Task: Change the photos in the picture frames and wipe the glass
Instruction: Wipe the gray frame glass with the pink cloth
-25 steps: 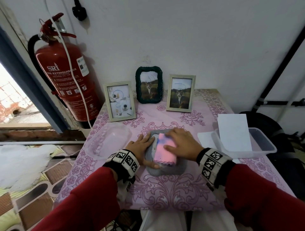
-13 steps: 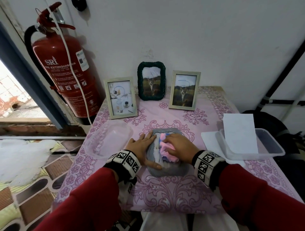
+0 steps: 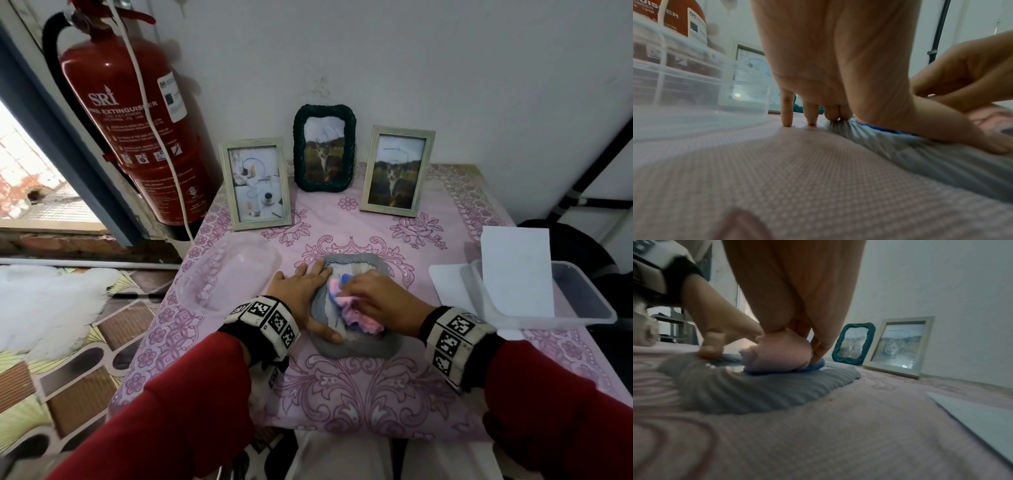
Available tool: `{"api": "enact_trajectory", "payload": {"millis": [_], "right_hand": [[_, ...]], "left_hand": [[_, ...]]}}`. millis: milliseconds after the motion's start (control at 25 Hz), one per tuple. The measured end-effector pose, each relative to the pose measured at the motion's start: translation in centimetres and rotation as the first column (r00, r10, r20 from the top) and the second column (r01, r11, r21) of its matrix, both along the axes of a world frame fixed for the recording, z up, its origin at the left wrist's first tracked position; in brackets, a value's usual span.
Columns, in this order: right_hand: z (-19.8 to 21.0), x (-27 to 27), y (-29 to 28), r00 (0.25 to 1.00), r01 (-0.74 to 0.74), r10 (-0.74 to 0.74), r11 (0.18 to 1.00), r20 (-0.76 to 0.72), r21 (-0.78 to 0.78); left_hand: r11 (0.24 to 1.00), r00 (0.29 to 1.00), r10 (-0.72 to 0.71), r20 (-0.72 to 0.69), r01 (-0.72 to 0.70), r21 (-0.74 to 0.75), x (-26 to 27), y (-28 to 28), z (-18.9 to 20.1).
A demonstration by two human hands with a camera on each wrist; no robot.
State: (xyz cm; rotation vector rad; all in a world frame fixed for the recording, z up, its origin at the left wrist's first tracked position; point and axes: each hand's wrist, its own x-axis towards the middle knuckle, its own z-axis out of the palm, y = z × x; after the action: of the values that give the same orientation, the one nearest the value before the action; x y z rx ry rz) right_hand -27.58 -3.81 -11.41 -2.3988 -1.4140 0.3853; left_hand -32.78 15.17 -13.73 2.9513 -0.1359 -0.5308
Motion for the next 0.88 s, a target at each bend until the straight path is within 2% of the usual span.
{"api": "enact_trajectory", "payload": {"millis": [200, 400, 640, 760, 880], "right_hand": [[-0.5, -2.4, -1.6, 0.991, -0.105, 0.11, 0.992, 0.076, -0.07], [0.1, -0.6, -3.3, 0.976, -0.123, 0.151, 0.977, 0.154, -0.176], [0.4, 3.0, -1.6, 0.973, -0.034, 0.078, 0.979, 0.216, -0.202], [0.0, 4.2, 0.7, 0.983, 0.02, 0.015, 0.981, 0.181, -0.192], [-0.6, 3.9, 1.7, 0.979, 0.005, 0.034, 0.982, 0.199, -0.191]], "left_hand": [[1.0, 1.0, -0.012, 0.007, 0.012, 0.006, 0.0, 0.1, 0.0], [1.0, 1.0, -0.022, -0.006, 0.021, -0.009, 0.1, 0.3, 0.3], [1.0, 1.0, -0.022, 0.001, 0.022, -0.019, 0.0, 0.2, 0.2], [1.0, 1.0, -0.023, -0.001, 0.023, -0.019, 0.1, 0.2, 0.3], [1.0, 1.0, -0.022, 0.002, 0.022, -0.009, 0.1, 0.1, 0.4]]}}
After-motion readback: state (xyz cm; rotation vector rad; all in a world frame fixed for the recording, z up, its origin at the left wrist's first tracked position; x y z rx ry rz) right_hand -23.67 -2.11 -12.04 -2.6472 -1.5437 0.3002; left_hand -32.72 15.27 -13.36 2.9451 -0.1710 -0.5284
